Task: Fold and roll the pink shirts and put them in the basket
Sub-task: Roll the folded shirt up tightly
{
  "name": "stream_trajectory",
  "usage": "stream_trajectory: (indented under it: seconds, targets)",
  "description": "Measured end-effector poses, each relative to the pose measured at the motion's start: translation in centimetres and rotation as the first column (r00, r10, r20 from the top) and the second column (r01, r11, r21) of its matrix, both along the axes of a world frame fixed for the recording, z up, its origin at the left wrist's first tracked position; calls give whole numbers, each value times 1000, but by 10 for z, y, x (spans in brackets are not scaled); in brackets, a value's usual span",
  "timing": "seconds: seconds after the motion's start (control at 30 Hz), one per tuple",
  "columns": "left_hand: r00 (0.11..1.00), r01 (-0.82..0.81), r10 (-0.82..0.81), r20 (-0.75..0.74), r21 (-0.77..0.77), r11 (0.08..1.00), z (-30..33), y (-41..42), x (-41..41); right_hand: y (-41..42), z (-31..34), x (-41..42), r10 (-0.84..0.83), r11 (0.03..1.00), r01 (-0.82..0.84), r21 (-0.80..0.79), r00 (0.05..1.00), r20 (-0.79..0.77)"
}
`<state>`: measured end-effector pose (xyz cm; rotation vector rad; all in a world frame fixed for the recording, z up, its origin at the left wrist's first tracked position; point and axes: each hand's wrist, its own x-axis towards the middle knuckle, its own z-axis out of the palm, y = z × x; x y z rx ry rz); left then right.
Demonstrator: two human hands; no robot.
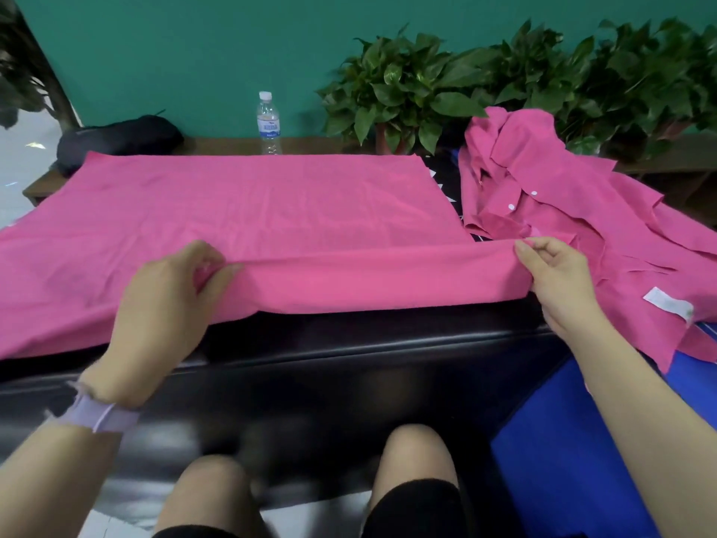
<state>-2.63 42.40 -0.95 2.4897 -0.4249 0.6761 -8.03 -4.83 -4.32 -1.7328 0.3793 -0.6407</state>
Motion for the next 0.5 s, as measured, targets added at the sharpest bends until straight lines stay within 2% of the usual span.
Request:
stream_trajectory:
  seconds: [0.13, 0.3, 0.5]
  targets:
    - [999, -27, 29, -44, 48, 998, 4, -10, 64, 3, 14, 49, -87, 975, 88, -202, 996, 17]
    - [991, -52, 69, -113, 152, 987, 6, -26, 146, 4, 24, 115, -135, 886, 137, -442, 990, 36]
    - [922, -182, 271, -276, 309, 933, 3, -46, 216, 0, 21, 180, -174, 798, 35, -602, 969, -174]
